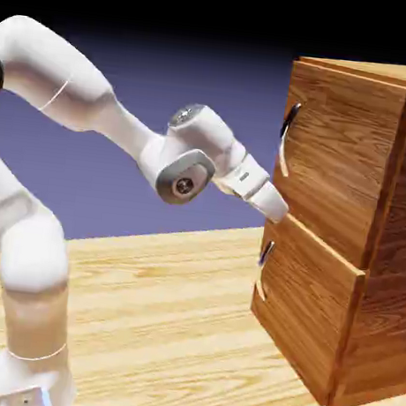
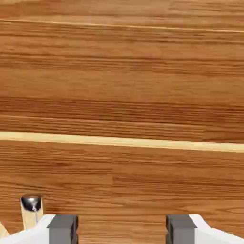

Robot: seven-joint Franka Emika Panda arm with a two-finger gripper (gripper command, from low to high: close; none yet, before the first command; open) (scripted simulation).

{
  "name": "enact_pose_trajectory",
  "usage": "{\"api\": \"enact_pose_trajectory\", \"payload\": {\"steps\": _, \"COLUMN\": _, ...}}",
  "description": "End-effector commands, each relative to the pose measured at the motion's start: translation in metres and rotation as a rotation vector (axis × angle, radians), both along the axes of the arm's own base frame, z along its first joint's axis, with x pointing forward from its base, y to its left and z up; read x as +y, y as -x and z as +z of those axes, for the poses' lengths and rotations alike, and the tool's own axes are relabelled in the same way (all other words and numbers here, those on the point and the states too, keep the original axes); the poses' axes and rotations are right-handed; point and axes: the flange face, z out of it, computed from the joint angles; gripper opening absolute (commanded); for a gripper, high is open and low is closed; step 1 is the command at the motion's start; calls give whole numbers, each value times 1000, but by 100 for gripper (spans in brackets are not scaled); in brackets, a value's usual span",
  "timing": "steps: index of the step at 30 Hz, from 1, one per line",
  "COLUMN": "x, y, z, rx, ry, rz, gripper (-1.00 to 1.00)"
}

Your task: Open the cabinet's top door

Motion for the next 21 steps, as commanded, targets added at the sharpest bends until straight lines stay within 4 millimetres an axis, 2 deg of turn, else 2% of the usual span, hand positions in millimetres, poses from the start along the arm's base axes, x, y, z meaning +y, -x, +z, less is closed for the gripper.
{"api": "enact_pose_trajectory", "payload": {"steps": 1, "x": -2, "y": 0, "z": 5, "rx": -11, "ry": -4, "rz": -5, "gripper": 0}}
{"api": "enact_pose_trajectory", "payload": {"steps": 11, "x": -15, "y": 8, "z": 47, "rx": -127, "ry": -40, "rz": -40, "gripper": 0}}
{"api": "enact_pose_trajectory", "payload": {"steps": 21, "x": -16, "y": 21, "z": 76, "rx": -250, "ry": -65, "rz": -56, "gripper": 0}}
